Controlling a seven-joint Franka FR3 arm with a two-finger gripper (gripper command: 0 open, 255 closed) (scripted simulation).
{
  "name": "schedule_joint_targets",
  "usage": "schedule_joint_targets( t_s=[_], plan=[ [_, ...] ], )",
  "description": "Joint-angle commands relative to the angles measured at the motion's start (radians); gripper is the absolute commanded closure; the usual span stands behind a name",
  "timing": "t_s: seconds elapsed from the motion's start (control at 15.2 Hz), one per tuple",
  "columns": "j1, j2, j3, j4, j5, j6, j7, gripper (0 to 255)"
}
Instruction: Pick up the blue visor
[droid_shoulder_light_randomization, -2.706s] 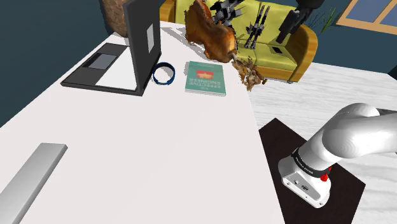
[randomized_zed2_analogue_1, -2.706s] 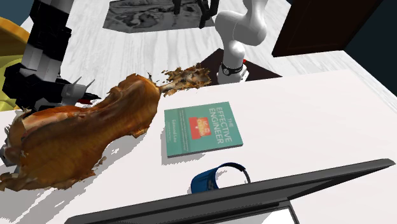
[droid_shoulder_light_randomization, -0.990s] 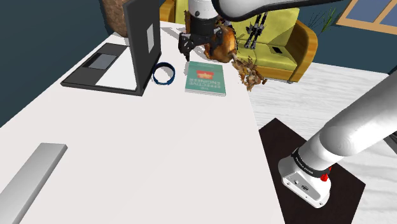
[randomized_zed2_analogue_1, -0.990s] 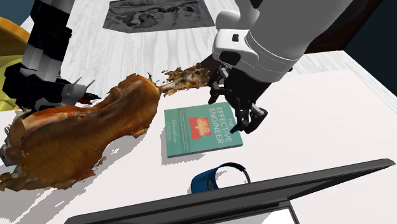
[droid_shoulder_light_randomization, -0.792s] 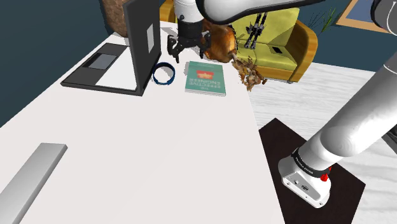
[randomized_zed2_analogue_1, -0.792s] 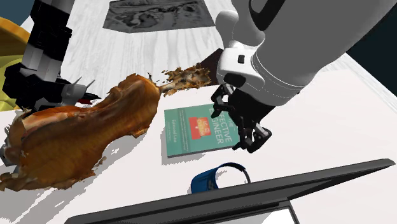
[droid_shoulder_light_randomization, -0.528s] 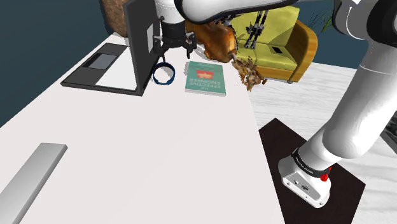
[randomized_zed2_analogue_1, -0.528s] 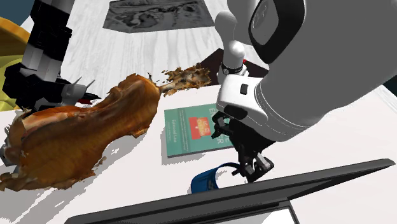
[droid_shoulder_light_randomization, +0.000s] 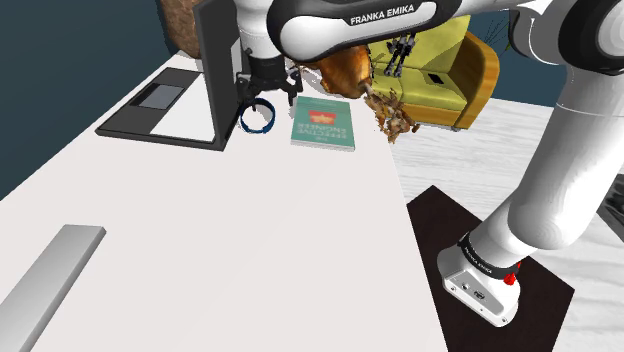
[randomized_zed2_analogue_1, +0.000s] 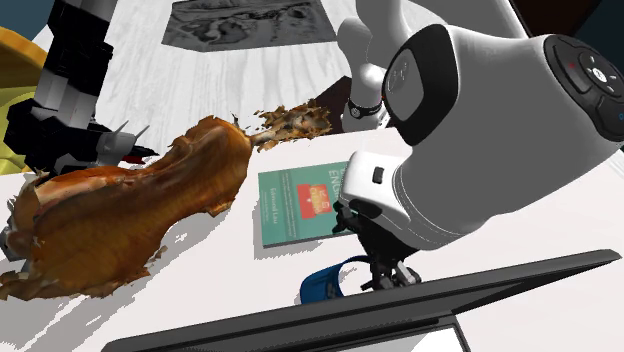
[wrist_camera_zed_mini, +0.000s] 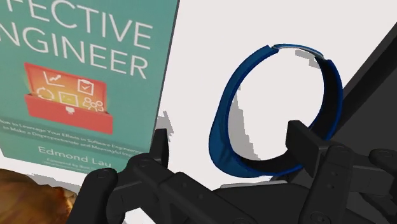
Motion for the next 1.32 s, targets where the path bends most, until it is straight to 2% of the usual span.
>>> schedule_joint_targets(
  t_s=[0.0,0.07,0.66,1.25],
  plan=[
    [0.0,0.002,-0.001,-0.009,-0.002,0.01,0.005,0],
    [0.0,0.001,-0.001,-0.009,-0.002,0.01,0.005,255],
    [0.0,0.002,-0.001,-0.009,-0.002,0.01,0.005,255],
    [0.012,-0.009,0.007,0.097,0.015,-0.097,-0.034,255]
  ],
)
